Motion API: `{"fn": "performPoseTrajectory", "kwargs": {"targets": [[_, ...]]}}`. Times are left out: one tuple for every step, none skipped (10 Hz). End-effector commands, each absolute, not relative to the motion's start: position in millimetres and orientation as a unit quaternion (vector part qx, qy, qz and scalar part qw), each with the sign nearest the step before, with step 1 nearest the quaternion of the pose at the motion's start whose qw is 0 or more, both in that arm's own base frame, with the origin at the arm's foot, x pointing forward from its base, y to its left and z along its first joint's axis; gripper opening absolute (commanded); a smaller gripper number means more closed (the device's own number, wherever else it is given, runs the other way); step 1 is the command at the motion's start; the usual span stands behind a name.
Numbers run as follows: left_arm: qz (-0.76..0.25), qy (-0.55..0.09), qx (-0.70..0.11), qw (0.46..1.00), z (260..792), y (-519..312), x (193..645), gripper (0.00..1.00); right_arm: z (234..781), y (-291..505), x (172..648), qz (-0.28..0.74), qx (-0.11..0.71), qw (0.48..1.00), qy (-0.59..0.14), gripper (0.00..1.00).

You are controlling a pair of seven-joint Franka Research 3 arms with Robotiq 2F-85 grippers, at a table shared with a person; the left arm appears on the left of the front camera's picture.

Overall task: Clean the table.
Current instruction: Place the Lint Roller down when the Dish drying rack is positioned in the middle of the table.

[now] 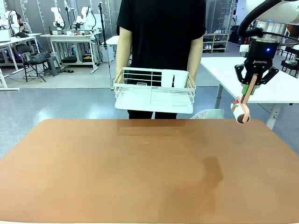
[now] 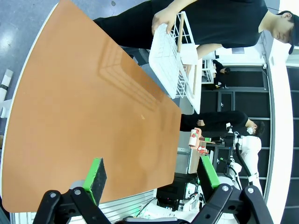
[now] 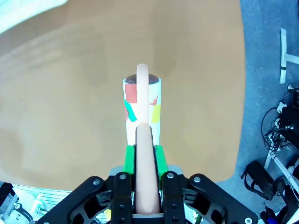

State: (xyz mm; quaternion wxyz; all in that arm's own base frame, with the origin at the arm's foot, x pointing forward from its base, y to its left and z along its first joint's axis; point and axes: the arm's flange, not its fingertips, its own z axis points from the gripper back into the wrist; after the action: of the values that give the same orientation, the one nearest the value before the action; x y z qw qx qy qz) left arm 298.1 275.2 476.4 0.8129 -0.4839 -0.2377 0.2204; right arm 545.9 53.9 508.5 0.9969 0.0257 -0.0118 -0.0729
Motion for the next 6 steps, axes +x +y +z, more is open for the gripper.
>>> {"fn": "performPoseTrajectory", "kwargs": {"targets": [[0.208, -0.242, -0.487, 0.813, 477.9, 278.8, 295.7, 1.0, 509.5, 55.1, 542.5, -0.073, 0.029, 0.997, -0.02, 0.21], [0.208, -0.242, -0.487, 0.813, 477.9, 278.8, 295.7, 1.0, 509.5, 55.1, 542.5, -0.073, 0.029, 0.997, -0.02, 0.21], [0.208, -0.242, -0.487, 0.813, 477.9, 278.8, 295.7, 1.0, 509.5, 55.1, 542.5, -0.073, 0.029, 0.997, -0.02, 0.21], [0.208, -0.242, -0.487, 0.813, 477.9, 278.8, 295.7, 1.0, 509.5, 55.1, 542.5, -0.073, 0.029, 0.997, -0.02, 0.21], [0.208, -0.242, -0.487, 0.813, 477.9, 278.8, 295.7, 1.0, 509.5, 55.1, 542.5, -0.073, 0.029, 0.997, -0.02, 0.21], [0.208, -0.242, -0.487, 0.813, 477.9, 278.8, 295.7, 1.0, 509.5, 55.1, 542.5, -0.073, 0.029, 0.997, -0.02, 0.21]]}}
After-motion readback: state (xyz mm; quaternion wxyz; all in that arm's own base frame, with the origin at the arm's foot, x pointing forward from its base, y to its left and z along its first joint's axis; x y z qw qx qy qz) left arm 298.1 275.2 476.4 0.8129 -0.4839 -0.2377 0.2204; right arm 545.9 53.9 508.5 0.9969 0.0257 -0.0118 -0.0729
